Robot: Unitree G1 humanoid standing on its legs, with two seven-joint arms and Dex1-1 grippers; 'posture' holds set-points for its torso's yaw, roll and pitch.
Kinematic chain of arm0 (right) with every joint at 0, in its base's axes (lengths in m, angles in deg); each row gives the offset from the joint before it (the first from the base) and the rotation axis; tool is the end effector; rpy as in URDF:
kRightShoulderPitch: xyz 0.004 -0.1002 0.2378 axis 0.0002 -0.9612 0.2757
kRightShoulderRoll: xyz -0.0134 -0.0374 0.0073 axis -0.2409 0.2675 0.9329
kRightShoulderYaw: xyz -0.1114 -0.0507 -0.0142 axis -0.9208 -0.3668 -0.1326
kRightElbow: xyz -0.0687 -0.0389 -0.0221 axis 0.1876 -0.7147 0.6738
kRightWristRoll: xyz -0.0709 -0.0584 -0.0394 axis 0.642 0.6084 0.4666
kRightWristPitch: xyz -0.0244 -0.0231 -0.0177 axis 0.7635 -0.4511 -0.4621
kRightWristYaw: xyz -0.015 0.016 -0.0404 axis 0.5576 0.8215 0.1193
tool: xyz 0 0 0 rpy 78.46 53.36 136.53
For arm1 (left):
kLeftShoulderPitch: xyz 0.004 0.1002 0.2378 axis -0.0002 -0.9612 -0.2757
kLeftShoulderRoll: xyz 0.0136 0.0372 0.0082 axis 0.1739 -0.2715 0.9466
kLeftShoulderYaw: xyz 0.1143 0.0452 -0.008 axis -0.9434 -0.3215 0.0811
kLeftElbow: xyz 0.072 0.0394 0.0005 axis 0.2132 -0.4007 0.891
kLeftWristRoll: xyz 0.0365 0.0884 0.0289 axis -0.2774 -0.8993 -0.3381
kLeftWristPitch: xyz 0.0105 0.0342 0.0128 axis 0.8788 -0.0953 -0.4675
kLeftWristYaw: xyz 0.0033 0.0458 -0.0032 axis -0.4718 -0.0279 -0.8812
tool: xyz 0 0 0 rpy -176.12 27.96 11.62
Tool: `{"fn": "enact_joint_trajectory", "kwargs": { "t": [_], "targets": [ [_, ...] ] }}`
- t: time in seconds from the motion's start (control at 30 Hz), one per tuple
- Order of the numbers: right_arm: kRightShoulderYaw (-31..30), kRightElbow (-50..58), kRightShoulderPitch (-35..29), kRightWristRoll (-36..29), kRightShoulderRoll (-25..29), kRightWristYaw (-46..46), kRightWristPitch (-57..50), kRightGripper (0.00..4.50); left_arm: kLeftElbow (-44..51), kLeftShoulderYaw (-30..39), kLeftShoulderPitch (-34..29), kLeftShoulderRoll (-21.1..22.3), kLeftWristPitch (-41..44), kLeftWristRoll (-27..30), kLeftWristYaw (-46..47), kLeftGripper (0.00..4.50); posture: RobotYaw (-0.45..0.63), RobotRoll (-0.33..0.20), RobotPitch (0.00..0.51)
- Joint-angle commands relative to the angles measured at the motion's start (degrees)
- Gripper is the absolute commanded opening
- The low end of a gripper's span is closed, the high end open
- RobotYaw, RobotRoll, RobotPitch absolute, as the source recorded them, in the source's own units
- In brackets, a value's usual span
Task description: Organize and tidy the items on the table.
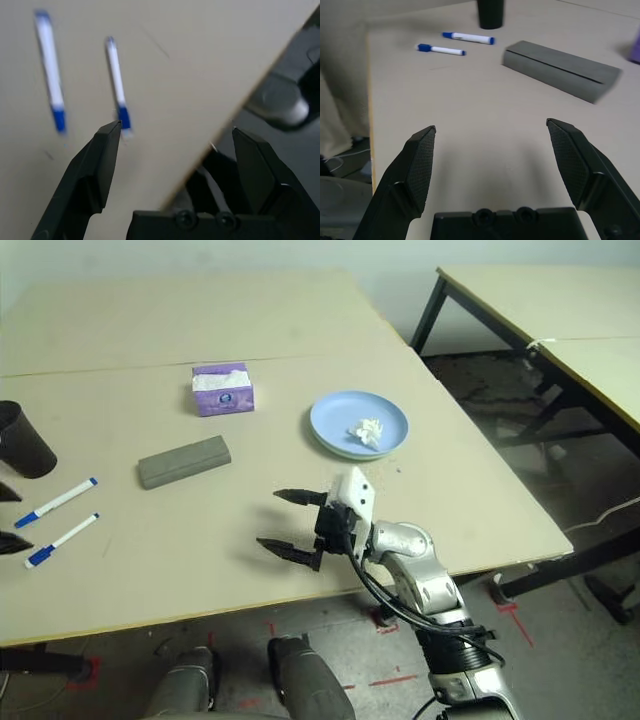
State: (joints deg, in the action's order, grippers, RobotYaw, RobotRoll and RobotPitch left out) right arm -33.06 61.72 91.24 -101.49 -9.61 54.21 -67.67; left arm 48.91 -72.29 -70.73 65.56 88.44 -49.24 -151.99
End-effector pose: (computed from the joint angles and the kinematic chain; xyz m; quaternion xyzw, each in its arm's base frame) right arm 0.2534 -0.1891 0.0874 -0.0874 -0.0457 0.6091 0.7869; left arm 0.1873 0.3268 0.3095 0.2702 0.5022 -0.3190 0.7570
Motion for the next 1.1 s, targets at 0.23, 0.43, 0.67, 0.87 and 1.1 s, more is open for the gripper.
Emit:
{"fn": "enact_joint_trajectory", "kwargs": {
  "t": [0.23, 0.43, 0.67, 0.87, 1.1],
  "targets": [
    [-1.16, 1.08, -0.28, 0.63, 0.27, 1.43, 0.54, 4.50, -3.94, -9.65, -4.26, -5.11, -1.18, -6.95, 9.48, 4.47, -0.11, 0.000, 0.169],
    [-1.51, 2.20, -0.28, 0.98, 0.41, 1.49, 0.37, 4.50, -6.95, -13.69, -1.21, -11.15, -2.65, -10.53, 12.69, 4.47, -0.12, 0.000, 0.158],
    [-1.85, 3.80, -1.09, 1.38, 1.00, 1.46, 0.04, 4.50, -9.34, -16.27, 2.29, -16.86, -3.76, -13.24, 15.22, 4.47, -0.12, 0.000, 0.153],
    [-2.41, 5.03, -1.53, 1.62, 1.13, 0.95, -0.32, 4.50, -12.34, -18.70, 5.67, -20.59, -5.86, -16.30, 16.26, 4.47, -0.14, 0.000, 0.148],
    [-2.81, 6.64, -2.30, 1.82, 1.90, 0.30, -0.95, 4.50, -15.95, -21.77, 10.21, -26.00, -7.97, -19.84, 16.75, 4.47, -0.16, 0.000, 0.145]
  ]
}}
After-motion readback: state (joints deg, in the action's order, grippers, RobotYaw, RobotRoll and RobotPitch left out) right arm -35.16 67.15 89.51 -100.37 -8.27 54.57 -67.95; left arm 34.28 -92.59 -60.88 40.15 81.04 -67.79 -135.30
